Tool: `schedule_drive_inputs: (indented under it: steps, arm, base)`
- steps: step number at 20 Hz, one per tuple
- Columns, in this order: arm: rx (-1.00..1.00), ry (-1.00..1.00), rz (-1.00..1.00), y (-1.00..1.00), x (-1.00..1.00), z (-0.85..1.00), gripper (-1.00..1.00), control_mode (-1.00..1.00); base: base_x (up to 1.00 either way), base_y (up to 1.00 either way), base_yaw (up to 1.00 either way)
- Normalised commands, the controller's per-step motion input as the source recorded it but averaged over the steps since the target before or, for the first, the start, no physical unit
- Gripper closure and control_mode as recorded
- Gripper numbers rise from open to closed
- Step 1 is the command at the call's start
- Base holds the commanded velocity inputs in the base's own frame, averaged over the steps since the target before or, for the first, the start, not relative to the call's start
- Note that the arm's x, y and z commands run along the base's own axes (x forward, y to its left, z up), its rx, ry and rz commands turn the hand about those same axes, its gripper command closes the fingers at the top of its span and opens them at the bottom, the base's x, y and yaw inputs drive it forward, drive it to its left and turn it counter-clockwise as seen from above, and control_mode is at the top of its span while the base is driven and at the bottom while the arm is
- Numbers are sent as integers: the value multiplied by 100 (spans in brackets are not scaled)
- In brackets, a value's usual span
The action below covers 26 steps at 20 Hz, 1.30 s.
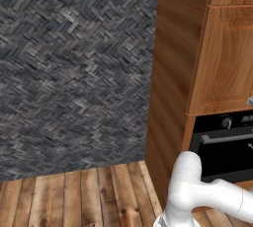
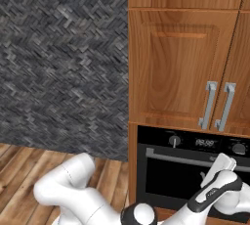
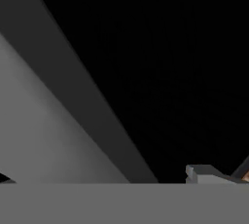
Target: Take the fish from the oven and place it on the plate on the counter.
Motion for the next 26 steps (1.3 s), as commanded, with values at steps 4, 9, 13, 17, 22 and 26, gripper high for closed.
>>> schedule_drive_inputs:
  steps: [4, 9, 13, 17, 22, 26]
  arm:
    - [0, -6, -5, 16, 17, -2, -100, -100]
    - [-1, -21, -7, 22, 0, -2, -100, -100]
    - [-8, -28, -4, 35, 0, 0, -100, -100]
    - [-7, -7, -5, 32, 0, 0, 100, -100]
    - [-1, 0, -1, 5, 0, 0, 100, -100]
    - [0, 0, 0, 0, 0, 0, 100, -100]
  base:
    - [0, 0, 0]
    - [0, 0, 0]
    - [0, 0, 0]
    - [0, 0, 0]
    - [0, 0, 0]
    - [0, 0, 0]
